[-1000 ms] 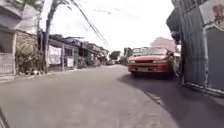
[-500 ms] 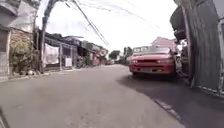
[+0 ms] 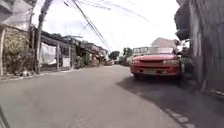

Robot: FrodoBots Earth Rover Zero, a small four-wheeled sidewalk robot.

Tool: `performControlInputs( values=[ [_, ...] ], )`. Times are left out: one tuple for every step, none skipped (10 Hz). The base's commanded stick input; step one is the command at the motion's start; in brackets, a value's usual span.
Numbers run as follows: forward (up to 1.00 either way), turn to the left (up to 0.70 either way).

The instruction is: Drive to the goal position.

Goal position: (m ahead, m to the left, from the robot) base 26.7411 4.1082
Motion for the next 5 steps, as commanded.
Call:
performControlInputs(
  values=[
    [0.7, 0.02],
    [0.7, 0.02],
    [0.7, 0.02],
    [0.7, 0.02],
    [0.7, 0.02]
  ],
)
